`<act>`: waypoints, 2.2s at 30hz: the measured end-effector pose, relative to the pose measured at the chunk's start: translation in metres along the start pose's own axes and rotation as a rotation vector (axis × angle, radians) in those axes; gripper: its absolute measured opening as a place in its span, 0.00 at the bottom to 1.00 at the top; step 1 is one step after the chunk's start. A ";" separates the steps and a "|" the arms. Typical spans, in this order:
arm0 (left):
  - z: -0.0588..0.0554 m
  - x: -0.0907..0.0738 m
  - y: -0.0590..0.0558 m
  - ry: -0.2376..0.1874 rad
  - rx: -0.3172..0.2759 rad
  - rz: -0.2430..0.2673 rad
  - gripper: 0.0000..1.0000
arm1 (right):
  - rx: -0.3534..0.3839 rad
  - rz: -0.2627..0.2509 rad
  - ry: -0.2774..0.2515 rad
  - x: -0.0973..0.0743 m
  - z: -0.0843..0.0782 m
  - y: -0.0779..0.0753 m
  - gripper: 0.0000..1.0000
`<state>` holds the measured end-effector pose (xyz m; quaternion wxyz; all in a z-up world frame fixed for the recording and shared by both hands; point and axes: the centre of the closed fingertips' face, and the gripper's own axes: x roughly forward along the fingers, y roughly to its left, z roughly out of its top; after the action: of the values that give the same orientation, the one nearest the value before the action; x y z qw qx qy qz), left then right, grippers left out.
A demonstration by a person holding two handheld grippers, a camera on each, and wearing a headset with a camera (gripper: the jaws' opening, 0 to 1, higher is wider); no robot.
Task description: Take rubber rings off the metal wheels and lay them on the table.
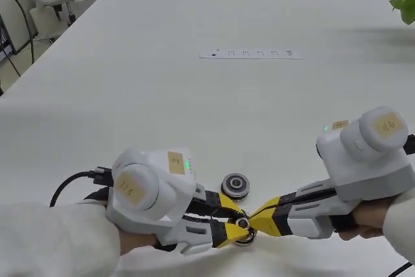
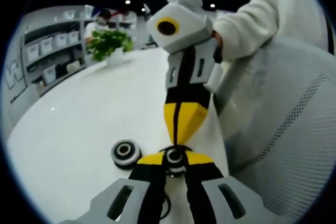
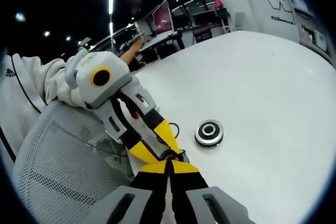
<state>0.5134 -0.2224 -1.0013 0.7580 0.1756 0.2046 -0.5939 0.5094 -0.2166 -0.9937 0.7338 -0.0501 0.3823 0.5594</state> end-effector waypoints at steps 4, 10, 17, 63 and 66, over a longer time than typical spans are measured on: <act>0.000 0.000 0.000 0.000 -0.007 0.003 0.14 | 0.021 0.004 -0.015 -0.002 0.001 -0.002 0.00; 0.000 0.000 0.000 0.000 -0.009 0.005 0.14 | 0.044 0.009 -0.022 -0.002 0.002 0.000 0.00; 0.001 -0.001 0.000 0.004 -0.024 0.002 0.14 | 0.067 -0.021 -0.012 -0.002 -0.002 -0.008 0.00; 0.040 -0.109 0.017 -0.090 0.030 0.118 0.72 | 0.045 -0.017 -0.063 -0.011 0.015 -0.001 0.00; 0.036 -0.117 0.019 -0.090 0.015 0.144 0.73 | 0.050 -0.017 -0.075 -0.012 0.017 -0.001 0.00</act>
<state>0.5110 -0.1396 -0.9097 0.8057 0.1686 0.1530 -0.5468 0.5180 -0.2178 -0.9742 0.7533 -0.0140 0.3681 0.5448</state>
